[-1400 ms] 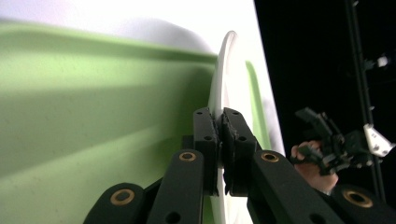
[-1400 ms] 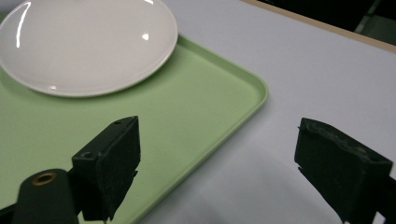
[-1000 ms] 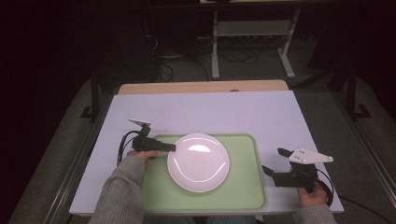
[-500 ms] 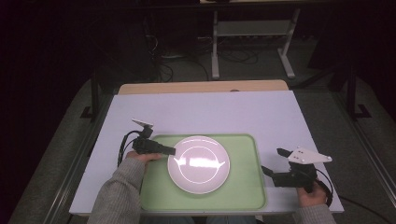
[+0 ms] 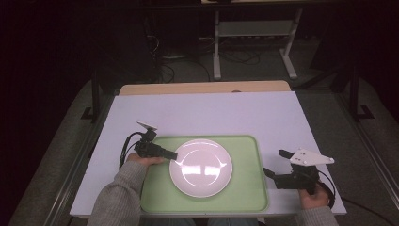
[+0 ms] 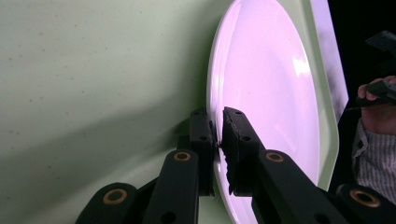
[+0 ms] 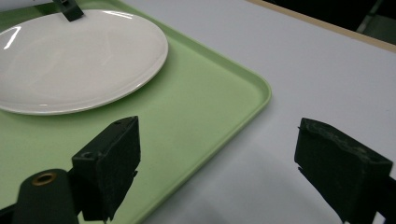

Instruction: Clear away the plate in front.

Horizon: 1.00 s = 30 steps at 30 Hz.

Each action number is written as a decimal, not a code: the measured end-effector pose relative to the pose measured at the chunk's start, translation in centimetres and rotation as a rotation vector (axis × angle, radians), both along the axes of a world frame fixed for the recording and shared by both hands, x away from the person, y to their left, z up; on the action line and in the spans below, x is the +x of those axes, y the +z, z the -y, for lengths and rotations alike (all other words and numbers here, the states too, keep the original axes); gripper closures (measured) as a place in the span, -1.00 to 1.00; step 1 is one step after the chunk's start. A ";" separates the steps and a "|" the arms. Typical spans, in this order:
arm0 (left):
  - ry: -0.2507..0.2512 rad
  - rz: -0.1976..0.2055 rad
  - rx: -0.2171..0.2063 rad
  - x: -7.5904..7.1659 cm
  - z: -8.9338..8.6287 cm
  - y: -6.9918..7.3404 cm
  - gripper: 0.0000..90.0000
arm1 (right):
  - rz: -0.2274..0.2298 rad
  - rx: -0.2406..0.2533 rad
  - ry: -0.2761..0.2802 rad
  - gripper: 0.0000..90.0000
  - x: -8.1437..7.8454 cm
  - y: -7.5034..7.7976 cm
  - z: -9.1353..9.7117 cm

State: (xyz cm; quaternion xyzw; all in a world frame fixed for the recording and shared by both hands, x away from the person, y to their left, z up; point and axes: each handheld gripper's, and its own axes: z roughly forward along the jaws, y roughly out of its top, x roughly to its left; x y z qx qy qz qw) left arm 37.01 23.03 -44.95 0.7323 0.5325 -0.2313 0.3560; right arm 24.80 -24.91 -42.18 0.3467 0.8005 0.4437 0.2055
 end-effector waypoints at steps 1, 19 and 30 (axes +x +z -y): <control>0.000 -0.001 -0.005 0.0 0.0 0.0 0.84 | 0.001 0.000 0.001 -0.70 0.0 0.0 0.0; -0.005 0.022 0.014 -0.5 0.0 -0.3 0.80 | -0.001 -0.008 0.008 -0.70 0.0 0.0 -0.2; -0.017 0.052 0.030 -0.7 0.2 0.0 0.70 | 0.000 -0.013 0.011 -0.70 0.0 0.0 -0.3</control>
